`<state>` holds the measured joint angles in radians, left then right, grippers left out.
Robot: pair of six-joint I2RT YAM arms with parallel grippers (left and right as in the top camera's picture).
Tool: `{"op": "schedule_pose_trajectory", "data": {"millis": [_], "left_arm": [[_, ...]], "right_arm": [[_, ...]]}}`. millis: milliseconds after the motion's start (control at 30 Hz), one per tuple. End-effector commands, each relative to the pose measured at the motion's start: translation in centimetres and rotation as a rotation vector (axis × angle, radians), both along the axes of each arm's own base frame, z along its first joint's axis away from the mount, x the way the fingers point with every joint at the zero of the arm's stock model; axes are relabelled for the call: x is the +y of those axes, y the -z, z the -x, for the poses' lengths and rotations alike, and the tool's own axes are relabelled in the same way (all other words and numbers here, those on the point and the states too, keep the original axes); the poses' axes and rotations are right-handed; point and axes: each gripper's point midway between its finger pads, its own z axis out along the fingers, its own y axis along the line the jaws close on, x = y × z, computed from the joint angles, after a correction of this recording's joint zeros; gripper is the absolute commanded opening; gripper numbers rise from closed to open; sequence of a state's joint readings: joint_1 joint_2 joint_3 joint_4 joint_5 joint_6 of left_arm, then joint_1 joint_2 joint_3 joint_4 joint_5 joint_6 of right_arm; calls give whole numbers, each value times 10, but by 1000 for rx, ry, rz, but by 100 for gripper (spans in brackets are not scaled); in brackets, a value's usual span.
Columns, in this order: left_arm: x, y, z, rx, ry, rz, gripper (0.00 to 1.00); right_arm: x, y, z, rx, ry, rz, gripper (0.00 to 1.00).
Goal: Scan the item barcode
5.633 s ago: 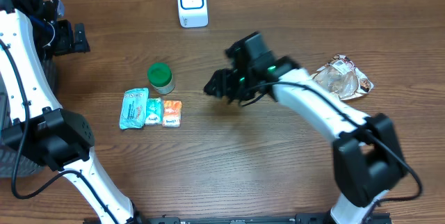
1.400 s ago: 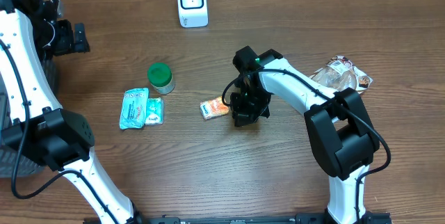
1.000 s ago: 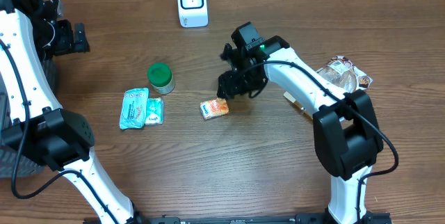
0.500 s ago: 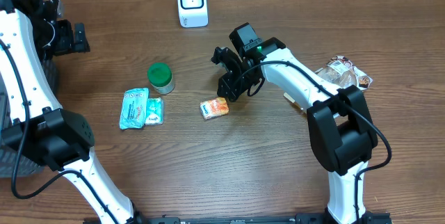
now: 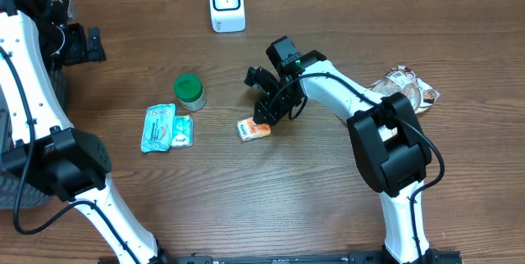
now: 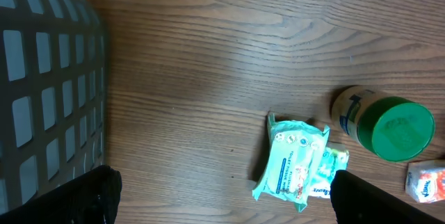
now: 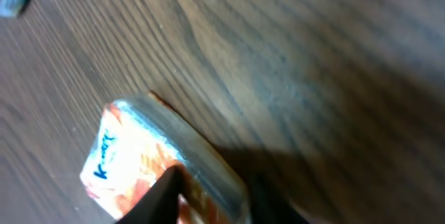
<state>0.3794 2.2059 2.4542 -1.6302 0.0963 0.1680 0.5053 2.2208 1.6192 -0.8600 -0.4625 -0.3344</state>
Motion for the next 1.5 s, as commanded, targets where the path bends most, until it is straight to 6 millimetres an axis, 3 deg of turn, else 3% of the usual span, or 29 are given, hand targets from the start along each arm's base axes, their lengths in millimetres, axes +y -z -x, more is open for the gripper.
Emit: {"op": "schedule_pose_trajectory", "data": {"millis": [0,67,233,433,533,667,800,933,1000,1200,1467], "left_arm": [[-6,-12,-3,-36,22,-11,100],[-6,-12,-3,-36,22,-11,100],[-6,-12,-3,-36,22,-11,100],[-6,-12,-3,-36,22,-11,100],[-6,-12,-3,-36,22,-11,99],[-6,-12,-3,-36,22,-11,99],[-6,-12,-3,-36,22,-11,100],[-6,-12,-3,-36,22,-11,100],[-6,-12,-3,-36,22,-11,99],[-6,-12,-3,-36,22,-11,100],[-6,-12,-3,-36,22,-11,100]], "right_arm": [[0,5,8,49,20,11,12],[-2,6,10,88,68,24,4],[-5,-8,9,161,212,43,4],[-4,-60,-10,186,428,-2,4],[-9,-78,-25,218,638,-22,4],[-27,-67,-38,220,886,68,4],[-22,-51,-29,226,911,90,7],[-19,-41,-18,233,887,112,33],[-21,-40,-16,224,855,122,41],[-26,-40,-18,141,689,123,42],[-33,-39,-18,143,678,134,33]]}}
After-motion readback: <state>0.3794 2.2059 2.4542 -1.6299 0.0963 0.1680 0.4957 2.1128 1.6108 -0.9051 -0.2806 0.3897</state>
